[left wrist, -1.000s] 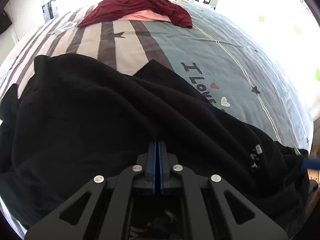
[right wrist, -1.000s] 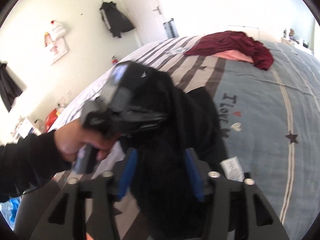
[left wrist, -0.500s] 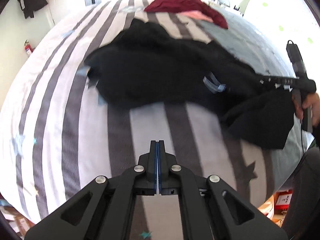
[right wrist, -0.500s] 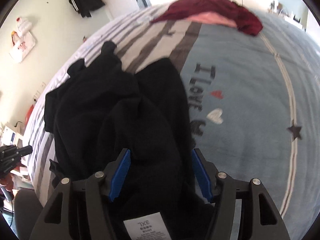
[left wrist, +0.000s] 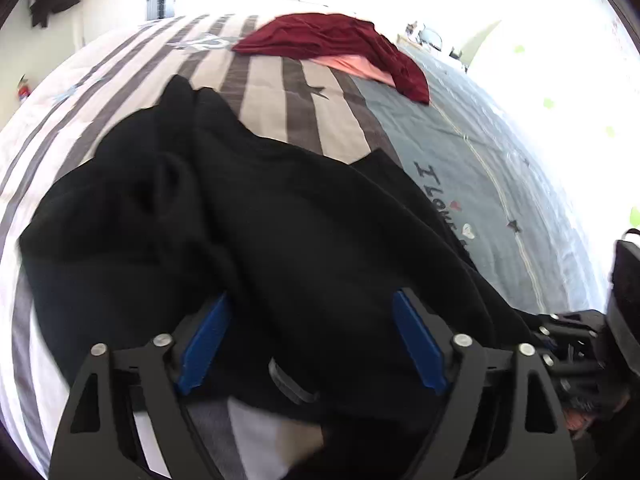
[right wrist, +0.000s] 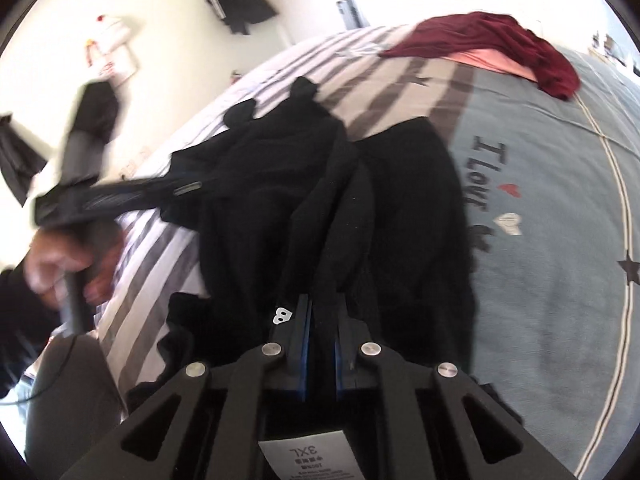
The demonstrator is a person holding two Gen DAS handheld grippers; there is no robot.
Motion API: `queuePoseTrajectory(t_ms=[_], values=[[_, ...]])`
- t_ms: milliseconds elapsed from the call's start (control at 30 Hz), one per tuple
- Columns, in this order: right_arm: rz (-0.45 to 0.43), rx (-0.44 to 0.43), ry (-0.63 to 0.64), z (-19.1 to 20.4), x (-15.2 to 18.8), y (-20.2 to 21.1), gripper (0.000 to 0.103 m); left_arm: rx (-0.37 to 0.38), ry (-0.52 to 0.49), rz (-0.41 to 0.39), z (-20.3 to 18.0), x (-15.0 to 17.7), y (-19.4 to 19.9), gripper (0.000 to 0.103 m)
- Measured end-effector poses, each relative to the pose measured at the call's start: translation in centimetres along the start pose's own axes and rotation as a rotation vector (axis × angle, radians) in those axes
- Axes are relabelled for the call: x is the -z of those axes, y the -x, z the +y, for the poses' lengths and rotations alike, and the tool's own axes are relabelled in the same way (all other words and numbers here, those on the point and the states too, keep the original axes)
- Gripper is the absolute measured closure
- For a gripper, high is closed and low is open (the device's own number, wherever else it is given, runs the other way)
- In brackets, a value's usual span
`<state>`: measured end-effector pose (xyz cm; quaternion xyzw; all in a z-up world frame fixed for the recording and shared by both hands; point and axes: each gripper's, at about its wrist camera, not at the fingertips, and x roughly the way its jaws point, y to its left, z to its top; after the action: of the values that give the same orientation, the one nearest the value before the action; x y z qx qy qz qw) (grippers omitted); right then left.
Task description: Fold clothes
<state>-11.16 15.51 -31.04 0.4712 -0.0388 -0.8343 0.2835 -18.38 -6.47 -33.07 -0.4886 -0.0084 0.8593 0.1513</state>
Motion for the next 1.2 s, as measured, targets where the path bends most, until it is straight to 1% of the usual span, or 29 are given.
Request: queuePoseTrajectory(t_ms=[33,133,200,233,267,300,333,367,400,467,533,600,633,667,700,733,767,800,833,900,933,967,1000,1067,1133,1200], values=[[-0.002,0.002,-0.001,-0.1,0.0,-0.1,0.094,-0.013,-0.025,0.032,-0.3,-0.2,-0.7,0.094],[-0.024,0.004,-0.039,-0.9,-0.2,0.2,0.089,0.006,-0.07,0.027,0.3,0.5,0.1,0.096],[-0.049,0.035,-0.07,-1.6,-0.8,0.2,0.078,-0.002,-0.074,0.007,1.7,1.7,2.6,0.096],[-0.058,0.057,-0.093,-2.2,-1.0,0.6,0.068,-0.006,-0.076,-0.004,2.4,2.3,4.0,0.096],[-0.068,0.063,-0.131,-3.2,-1.2,0.8,0.061,-0.012,-0.063,-0.018,3.4,3.0,5.3,0.096],[-0.077,0.068,-0.169,-4.1,-1.4,0.9,0.057,-0.023,-0.043,-0.027,4.5,3.9,6.8,0.096],[-0.078,0.069,-0.198,-4.9,-1.6,1.0,0.048,-0.035,-0.021,-0.036,5.6,4.9,8.3,0.096],[-0.079,0.074,-0.225,-5.7,-1.8,1.0,0.046,-0.052,0.001,-0.041,6.8,5.9,9.7,0.096],[-0.073,0.11,-0.234,-6.3,-2.0,0.8,0.046,-0.07,0.019,-0.044,7.8,7.0,10.8,0.096],[-0.062,0.134,-0.25,-7.1,-2.1,0.5,0.046,-0.117,0.036,-0.016,9.6,8.8,11.7,0.096],[-0.035,0.15,-0.293,-8.0,-2.0,-0.1,0.046,-0.136,0.042,-0.026,9.8,9.0,12.2,0.096],[0.03,0.162,-0.268,-7.6,-2.0,-1.9,0.046,-0.152,0.048,-0.042,9.8,9.0,12.7,0.095],[0.054,0.163,-0.237,-7.0,-2.1,-2.7,0.046,-0.16,0.05,-0.049,9.8,9.1,12.9,0.093],[0.077,0.165,-0.207,-6.3,-2.1,-3.5,0.047,-0.169,0.053,-0.057,9.9,9.1,13.2,0.092],[0.101,0.177,-0.189,-5.8,-2.2,-4.2,0.048,-0.177,0.056,-0.064,9.9,9.1,13.4,0.087],[0.123,0.188,-0.172,-5.3,-2.3,-4.9,0.058,-0.185,0.059,-0.072,9.9,9.2,13.6,0.083],[0.131,0.199,-0.167,-5.2,-2.5,-5.4,0.074,-0.194,0.062,-0.079,10.0,9.2,13.9,0.08],[0.137,0.209,-0.165,-5.3,-2.6,-5.7,0.084,-0.175,0.057,-0.12,9.4,8.4,14.3,0.066],[0.136,0.203,-0.175,-5.6,-2.7,-5.9,0.093,-0.147,0.04,-0.166,8.6,7.5,14.8,0.044],[0.125,0.199,-0.19,-6.1,-3.0,-5.9,0.095,-0.093,0.015,-0.252,6.8,5.1,15.4,0.023],[0.112,0.22,-0.18,-6.1,-3.2,-5.6,0.096,-0.066,0.003,-0.295,5.8,3.9,15.6,0.021],[0.09,0.247,-0.164,-6.2,-3.5,-5.3,0.097,-0.042,0.003,-0.316,5.1,2.6,15.4,0.021],[0.067,0.274,-0.149,-6.3,-3.8,-4.9,0.097,-0.014,0.002,-0.316,4.2,1.0,14.6,0.02],[0.012,0.319,-0.155,-7.2,-4.7,-4.0,0.097,0.023,-0.035,-0.304,2.4,-2.0,12.2,0.019],[-0.045,0.335,-0.174,-8.6,-6.3,-3.1,0.097,0.022,-0.083,-0.255,0.7,-4.6,8.2,0.019],[-0.088,0.371,-0.149,-9.5,-8.6,-2.6,0.097,0.024,-0.119,-0.189,-0.6,-7.1,3.7,0.019]])
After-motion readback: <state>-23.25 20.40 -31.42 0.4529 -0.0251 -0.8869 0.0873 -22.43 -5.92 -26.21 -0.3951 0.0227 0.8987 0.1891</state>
